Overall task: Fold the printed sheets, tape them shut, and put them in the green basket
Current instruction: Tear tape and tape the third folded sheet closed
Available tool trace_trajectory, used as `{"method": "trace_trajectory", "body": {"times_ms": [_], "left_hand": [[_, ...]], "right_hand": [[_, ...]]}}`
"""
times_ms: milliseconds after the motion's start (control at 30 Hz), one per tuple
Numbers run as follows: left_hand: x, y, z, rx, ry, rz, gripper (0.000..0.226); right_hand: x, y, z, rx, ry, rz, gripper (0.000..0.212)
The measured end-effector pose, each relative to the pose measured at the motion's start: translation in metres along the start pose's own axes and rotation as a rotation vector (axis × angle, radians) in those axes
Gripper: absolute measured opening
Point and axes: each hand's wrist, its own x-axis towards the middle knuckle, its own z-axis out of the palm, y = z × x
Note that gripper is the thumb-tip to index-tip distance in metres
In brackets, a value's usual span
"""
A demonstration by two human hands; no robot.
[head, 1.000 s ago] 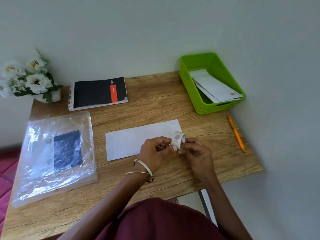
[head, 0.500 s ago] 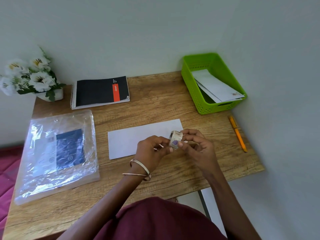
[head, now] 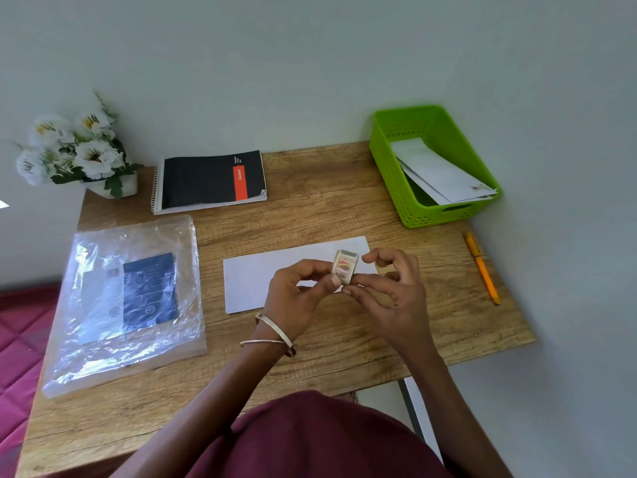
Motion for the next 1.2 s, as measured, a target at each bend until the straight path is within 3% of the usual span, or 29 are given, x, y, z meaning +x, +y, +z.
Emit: {"method": "trace_trajectory", "body": {"times_ms": [233,633,900,1200], "left_hand": [[0.001,-0.005,-0.008,0.096,0.032,0.072,0.010],[0.000,-0.004,-0.009,0.120,0.053,0.098,0.014],[-0.001,-0.007,-0.014,-0.019,-0.052,0.205,0.015],[-0.001,0.003,-0.012,-0.002,-0.033,0.147,0.022]], "right_hand": [[0.004,-0.007,-0.007,0.161,0.061,0.041,0.016],[0.011,-0.010,-0.008,0.077,0.031,-0.007,0.028],[0.013,-0.010,-0.009,0.420,-0.017,0.222,0.037],[0.015,-0.018,-0.017,0.189,-0.019,-0.031,0.022]]}}
